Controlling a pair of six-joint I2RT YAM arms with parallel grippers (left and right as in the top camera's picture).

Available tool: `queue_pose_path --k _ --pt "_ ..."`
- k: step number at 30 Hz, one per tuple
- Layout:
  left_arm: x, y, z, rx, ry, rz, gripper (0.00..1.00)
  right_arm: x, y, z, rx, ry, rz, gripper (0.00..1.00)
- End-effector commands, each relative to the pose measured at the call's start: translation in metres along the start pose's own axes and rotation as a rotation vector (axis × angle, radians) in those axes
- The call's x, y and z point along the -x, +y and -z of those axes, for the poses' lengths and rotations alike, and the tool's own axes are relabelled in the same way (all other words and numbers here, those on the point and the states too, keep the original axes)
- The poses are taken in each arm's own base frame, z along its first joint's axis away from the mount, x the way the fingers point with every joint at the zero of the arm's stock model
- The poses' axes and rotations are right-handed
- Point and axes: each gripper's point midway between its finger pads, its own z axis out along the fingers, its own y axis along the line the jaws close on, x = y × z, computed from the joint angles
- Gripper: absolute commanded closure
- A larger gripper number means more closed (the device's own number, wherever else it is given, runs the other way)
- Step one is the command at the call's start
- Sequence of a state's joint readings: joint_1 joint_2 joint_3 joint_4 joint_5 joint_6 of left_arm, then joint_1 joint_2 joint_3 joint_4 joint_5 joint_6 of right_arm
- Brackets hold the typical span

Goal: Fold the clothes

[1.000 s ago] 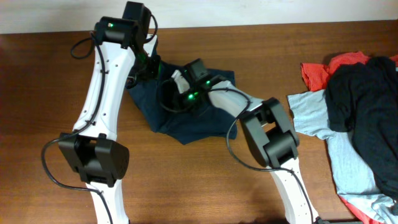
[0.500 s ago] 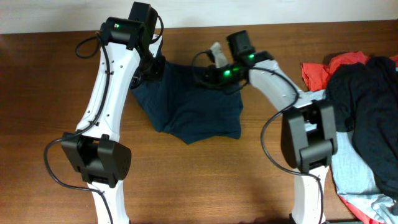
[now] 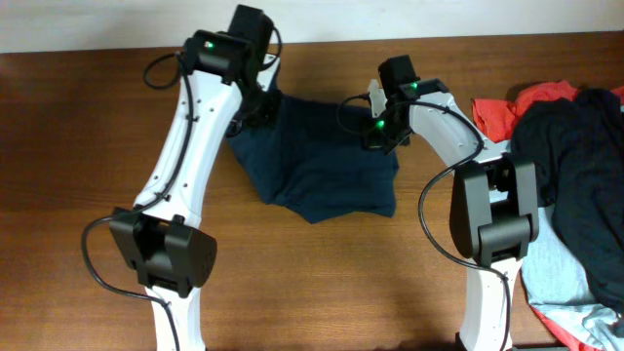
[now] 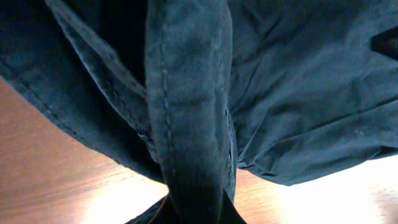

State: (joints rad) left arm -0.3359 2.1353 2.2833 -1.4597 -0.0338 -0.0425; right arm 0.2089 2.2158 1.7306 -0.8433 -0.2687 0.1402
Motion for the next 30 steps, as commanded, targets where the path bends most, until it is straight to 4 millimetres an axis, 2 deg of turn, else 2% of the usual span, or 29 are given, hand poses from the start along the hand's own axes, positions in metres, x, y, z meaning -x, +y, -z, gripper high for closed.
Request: queue_pose_path --k 1,5,7,9,14,17,21,24,30 --pt "0.008 -0.016 0.01 -0.027 -0.045 -0.026 1.0 -0.011 -0.017 -0.015 -0.089 0.027 0.01 0.96" --pt "0.007 -0.023 0.002 -0.016 -0.028 -0.047 1.0 -0.017 -0.027 -0.022 -0.128 0.038 0.008 0.96" --pt "0.007 -0.018 -0.001 0.02 -0.024 -0.049 1.0 -0.02 -0.026 -0.027 -0.111 0.044 0.007 0.96" --pt "0.007 -0.008 -0.001 0.078 -0.024 -0.047 1.0 -0.02 -0.016 -0.028 -0.054 0.047 0.007 0.96" --pt "0.004 0.006 0.001 0.146 -0.014 -0.044 1.0 -0.009 0.04 -0.022 0.27 0.013 0.03 0.96" --pt "0.001 0.008 0.001 0.148 0.001 -0.041 1.0 -0.001 0.063 -0.017 0.38 -0.013 0.017 0.96" --pt "-0.003 0.015 0.003 0.153 0.015 -0.031 1.0 0.002 0.085 -0.021 0.403 -0.03 0.034 0.96" --pt "-0.004 0.021 0.008 0.171 0.018 -0.023 1.0 0.0 0.114 -0.029 0.417 -0.042 0.08 0.96" --pt "-0.009 0.046 0.02 0.186 0.034 0.026 1.0 -0.012 0.159 -0.059 0.305 -0.073 0.13 0.96"
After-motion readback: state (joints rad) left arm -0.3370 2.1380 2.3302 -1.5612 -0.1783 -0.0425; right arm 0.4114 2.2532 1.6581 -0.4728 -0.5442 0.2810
